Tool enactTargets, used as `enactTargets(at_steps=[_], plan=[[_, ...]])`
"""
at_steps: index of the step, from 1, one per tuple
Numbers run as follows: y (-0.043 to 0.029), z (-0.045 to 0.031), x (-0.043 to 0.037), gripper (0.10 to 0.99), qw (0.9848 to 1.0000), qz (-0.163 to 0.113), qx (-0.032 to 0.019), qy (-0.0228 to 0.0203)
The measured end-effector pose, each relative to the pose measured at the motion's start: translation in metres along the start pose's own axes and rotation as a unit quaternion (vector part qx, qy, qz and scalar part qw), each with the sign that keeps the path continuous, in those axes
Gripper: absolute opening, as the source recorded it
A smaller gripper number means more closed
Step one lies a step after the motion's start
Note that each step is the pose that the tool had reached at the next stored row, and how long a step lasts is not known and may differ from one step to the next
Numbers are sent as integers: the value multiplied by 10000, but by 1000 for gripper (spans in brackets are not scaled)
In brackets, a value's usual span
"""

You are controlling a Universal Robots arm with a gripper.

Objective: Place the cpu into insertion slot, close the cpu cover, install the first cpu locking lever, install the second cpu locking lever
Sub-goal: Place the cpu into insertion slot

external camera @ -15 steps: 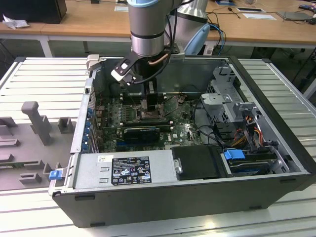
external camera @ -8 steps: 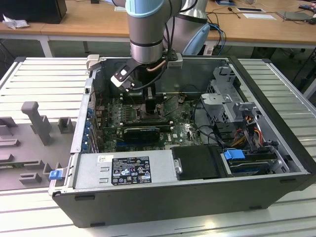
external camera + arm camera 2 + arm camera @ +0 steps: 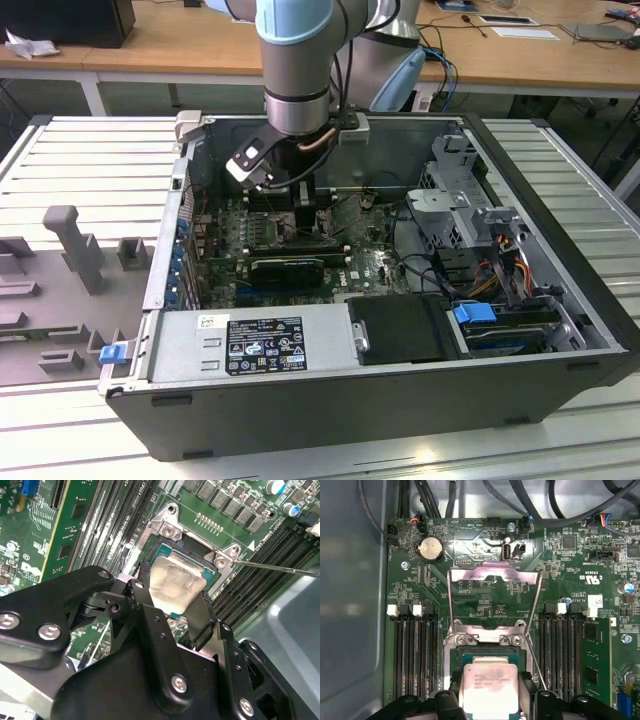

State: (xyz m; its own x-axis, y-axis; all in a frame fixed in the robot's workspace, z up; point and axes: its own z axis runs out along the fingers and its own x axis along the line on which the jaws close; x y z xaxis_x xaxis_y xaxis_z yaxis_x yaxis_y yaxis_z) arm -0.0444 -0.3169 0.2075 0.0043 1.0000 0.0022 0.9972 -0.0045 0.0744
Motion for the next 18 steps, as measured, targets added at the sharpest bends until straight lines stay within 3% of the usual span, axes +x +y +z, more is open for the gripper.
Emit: enactTargets(at_steps=[8, 14, 15, 16, 18], plan=[[4, 70, 9, 525, 10000, -1, 1, -1], [4, 72, 10, 525, 10000, 0, 1, 0], [4, 72, 10, 537, 10000, 0, 1, -1], [4, 72, 10, 604, 10000, 0, 1, -1], [4, 61, 9, 604, 10000, 1, 1, 4]])
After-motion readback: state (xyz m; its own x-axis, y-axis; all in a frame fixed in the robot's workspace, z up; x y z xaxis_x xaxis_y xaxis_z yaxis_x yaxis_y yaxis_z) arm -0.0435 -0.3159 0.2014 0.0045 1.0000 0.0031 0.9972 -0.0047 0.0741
